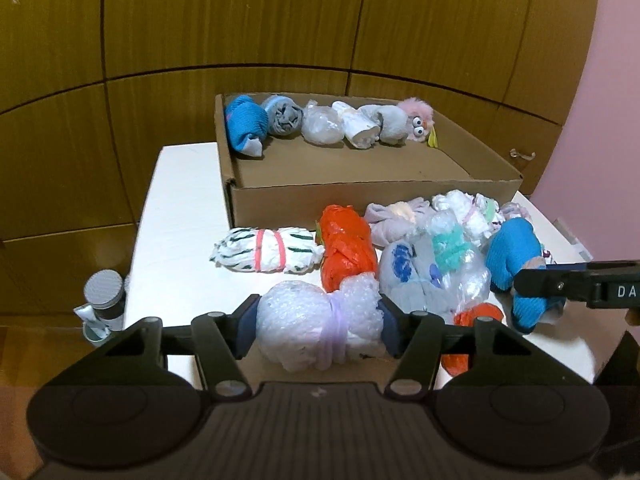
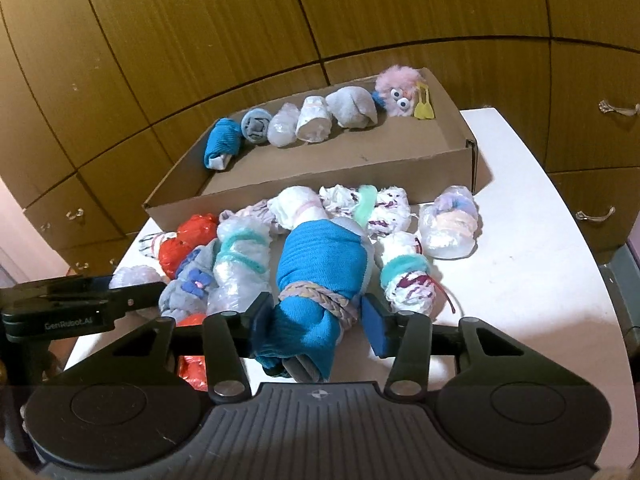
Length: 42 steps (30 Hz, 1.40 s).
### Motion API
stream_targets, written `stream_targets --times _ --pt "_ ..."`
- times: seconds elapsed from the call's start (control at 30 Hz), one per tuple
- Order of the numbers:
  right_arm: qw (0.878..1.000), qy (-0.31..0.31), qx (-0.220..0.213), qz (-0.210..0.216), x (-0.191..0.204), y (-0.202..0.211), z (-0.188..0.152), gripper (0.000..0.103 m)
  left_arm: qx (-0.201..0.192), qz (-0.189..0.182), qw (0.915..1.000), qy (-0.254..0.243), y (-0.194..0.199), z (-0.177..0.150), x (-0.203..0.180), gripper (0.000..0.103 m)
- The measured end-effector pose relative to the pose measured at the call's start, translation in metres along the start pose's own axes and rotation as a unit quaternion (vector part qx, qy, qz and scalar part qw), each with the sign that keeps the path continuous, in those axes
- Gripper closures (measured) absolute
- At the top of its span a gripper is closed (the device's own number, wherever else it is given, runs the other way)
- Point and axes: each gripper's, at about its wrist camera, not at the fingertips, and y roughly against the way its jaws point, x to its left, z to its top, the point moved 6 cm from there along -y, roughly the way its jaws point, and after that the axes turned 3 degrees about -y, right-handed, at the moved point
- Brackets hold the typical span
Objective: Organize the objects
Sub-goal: 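Grasp the lilac-wrapped roll with left tool while right tool grasps blue roped sock, then lower both rolls into the tray beside the blue socks and open both tools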
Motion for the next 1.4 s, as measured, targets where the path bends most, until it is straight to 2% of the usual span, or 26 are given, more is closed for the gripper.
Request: stream_targets --times 0.23,0.4,0.63,0.73,0.8,0.9,1.07,1.27,1.4 --pt "1.000 0.005 -0.008 0.011 -0.001 0.016 0.001 0.049 -0.002 0.011 0.9999 -0.009 0.016 0.002 0.003 0.047" --pt "1.000 0.008 -0.021 0.016 -0.003 0.029 0.011 0.049 -0.011 0.015 0.9997 -0.014 0.024 0.017 0.002 0.048" --pt "0.998 0.025 -0.055 0.033 0.005 0.046 0.057 0.049 -0.042 0.021 0.9973 -0.057 0.028 0.072 0.001 0.047" --pt "0.996 0.038 -0.069 0.044 0.013 0.046 0.088 0.049 -0.052 0.029 0.9944 -0.087 0.020 0.101 0.001 0.047" --pt "0.995 0.051 -0.076 0.049 0.021 0.043 0.106 0.049 -0.051 0.021 0.9934 -0.101 0.010 0.119 0.001 0.047" --pt "0.993 0.063 -0.069 0.073 0.033 0.027 0.134 0.049 -0.051 0.028 0.9870 -0.150 -0.010 0.135 0.000 0.047" --pt "0.990 0.080 -0.039 0.112 0.051 -0.020 0.166 0.049 -0.019 0.011 0.9810 -0.193 -0.051 0.140 0.007 0.047" --pt "0.986 0.105 0.011 0.128 0.072 -0.089 0.174 0.049 0.028 0.009 0.9730 -0.229 -0.097 0.132 0.018 0.047" --pt "0.983 0.123 0.043 0.133 0.081 -0.130 0.173 0.049 0.045 0.009 0.9641 -0.262 -0.114 0.124 0.020 0.047"
